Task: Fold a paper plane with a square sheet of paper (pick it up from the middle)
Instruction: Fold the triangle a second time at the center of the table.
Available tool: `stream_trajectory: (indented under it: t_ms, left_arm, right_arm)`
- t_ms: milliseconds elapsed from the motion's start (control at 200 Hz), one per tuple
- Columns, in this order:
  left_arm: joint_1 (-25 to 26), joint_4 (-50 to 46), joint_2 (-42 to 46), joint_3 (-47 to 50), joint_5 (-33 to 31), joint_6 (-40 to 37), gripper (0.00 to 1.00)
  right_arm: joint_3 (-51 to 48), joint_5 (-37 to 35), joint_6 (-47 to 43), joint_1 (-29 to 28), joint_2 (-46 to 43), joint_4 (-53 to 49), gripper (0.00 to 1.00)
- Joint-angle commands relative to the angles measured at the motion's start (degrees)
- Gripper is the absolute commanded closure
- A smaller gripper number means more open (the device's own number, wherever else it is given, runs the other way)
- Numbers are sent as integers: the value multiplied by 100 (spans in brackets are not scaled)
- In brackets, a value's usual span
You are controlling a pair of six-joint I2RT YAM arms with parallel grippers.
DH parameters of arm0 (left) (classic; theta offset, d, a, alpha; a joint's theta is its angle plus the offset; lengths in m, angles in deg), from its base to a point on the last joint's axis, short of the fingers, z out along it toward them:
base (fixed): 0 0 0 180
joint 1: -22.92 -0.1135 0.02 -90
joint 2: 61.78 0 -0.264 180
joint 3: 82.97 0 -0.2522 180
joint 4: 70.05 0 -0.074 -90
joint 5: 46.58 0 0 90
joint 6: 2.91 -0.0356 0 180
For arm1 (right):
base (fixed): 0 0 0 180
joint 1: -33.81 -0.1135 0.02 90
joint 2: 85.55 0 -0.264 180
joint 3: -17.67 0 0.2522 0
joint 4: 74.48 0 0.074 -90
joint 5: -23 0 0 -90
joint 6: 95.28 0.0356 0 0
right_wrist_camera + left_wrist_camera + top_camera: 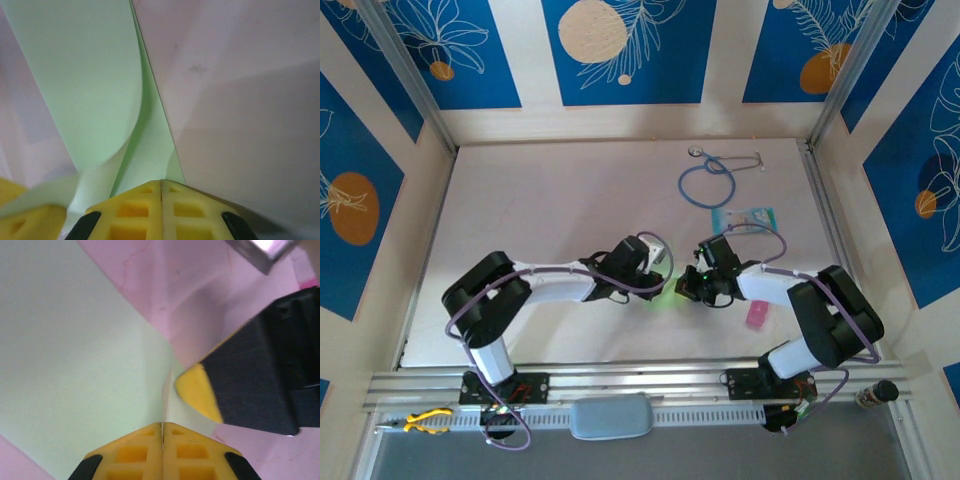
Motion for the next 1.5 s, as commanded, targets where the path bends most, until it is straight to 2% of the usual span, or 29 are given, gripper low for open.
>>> stream_trajectory:
  t_ms: [0,660,1496]
  left_arm:
    - [-143,162,-165,-164,230,159,100]
    - [-363,189,-245,-10,-60,-154,100]
    - [-363,483,-386,287,-260,2,99]
  right_arm:
    - [45,-150,-385,123,190,-707,100]
    - [229,-35,-424,141,356,-742,100]
    - [310,-9,-302,-21,363,-723,100]
